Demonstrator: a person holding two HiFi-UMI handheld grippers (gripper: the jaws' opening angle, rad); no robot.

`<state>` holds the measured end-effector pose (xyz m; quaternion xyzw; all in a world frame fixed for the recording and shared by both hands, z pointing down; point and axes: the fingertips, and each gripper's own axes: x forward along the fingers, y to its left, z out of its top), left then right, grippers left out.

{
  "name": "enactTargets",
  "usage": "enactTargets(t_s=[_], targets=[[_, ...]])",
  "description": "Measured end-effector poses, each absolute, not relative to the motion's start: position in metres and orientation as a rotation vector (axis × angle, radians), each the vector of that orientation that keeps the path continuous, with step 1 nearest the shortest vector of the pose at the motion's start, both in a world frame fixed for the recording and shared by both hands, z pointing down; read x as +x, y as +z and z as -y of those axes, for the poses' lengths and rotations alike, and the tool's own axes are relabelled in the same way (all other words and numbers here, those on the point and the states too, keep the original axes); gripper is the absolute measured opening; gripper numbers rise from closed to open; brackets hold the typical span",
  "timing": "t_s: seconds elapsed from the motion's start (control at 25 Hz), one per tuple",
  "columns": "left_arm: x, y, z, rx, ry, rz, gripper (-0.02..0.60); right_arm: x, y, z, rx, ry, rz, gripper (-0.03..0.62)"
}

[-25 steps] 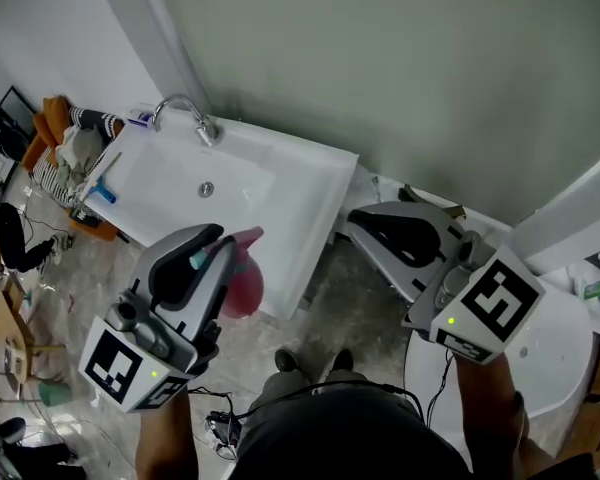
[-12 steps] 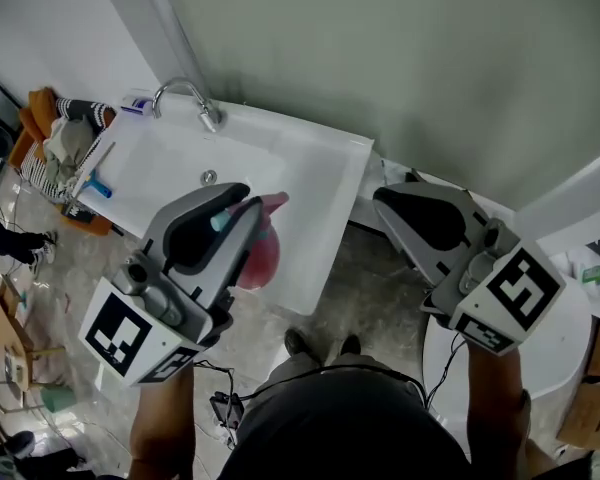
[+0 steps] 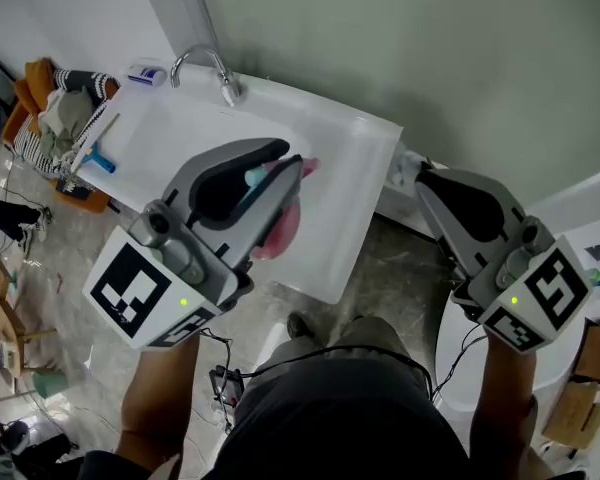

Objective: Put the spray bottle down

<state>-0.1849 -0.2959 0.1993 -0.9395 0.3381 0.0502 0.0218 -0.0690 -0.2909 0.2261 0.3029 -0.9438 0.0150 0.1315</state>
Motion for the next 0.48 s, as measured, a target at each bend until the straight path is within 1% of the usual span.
enactTargets(t_s=[0.48], targets=[[-0.1866, 0.195, 0.3016, -2.865, 0.125, -1.143, 0.054, -0.067, 0.23, 0.2979, 0.793, 0.056, 2.764, 0.011]])
